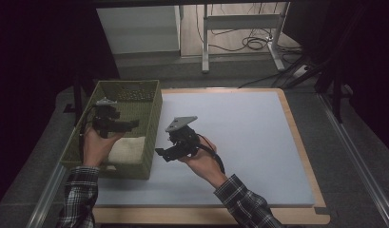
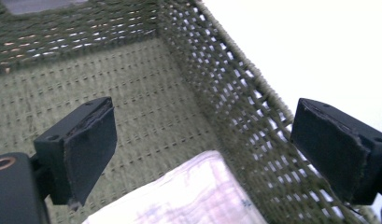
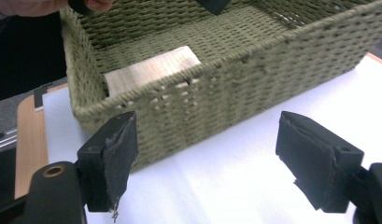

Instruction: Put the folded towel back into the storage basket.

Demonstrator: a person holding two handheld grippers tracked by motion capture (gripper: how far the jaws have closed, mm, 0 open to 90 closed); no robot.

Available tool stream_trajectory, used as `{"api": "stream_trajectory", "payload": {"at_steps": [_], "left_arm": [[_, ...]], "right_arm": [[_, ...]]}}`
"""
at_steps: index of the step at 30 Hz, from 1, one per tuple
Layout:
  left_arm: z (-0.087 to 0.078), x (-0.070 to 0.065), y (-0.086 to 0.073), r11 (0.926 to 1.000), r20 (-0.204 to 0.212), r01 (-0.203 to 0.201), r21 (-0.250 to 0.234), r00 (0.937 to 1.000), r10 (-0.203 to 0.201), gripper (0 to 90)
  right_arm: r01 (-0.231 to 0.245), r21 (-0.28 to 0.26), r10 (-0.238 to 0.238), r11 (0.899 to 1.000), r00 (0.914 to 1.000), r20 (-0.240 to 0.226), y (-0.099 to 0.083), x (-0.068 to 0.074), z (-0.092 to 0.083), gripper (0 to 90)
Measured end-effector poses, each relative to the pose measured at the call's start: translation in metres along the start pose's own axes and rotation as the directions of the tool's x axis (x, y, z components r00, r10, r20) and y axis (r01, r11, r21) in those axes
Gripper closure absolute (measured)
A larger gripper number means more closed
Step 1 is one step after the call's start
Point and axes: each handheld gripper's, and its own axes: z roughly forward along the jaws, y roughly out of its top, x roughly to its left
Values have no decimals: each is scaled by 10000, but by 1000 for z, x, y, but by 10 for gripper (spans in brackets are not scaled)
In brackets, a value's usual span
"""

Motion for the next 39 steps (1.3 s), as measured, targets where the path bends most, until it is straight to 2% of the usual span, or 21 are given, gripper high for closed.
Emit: {"api": "stream_trajectory", "payload": {"at_steps": [12,25,32,39], "left_arm": [[9,-24,12,9995,498,-306,-99,9983,311,36],[22,-58,24,9964,740,-852,-23,9936,852,12],[30,-79,30,9932,939,-1158,-81,9888,1161,4],[36,-102,35,9875,1157,-1572,-110,9807,1574,2]], "right_arm": [[-176,-69,177,9998,9998,96,-20,-14,-24,166],[-194,282,186,9994,9995,274,-42,-25,-42,100],[-297,292,286,9991,9989,373,-50,-31,-55,85],[-335,401,312,9986,9980,558,-63,-38,-69,81]]}}
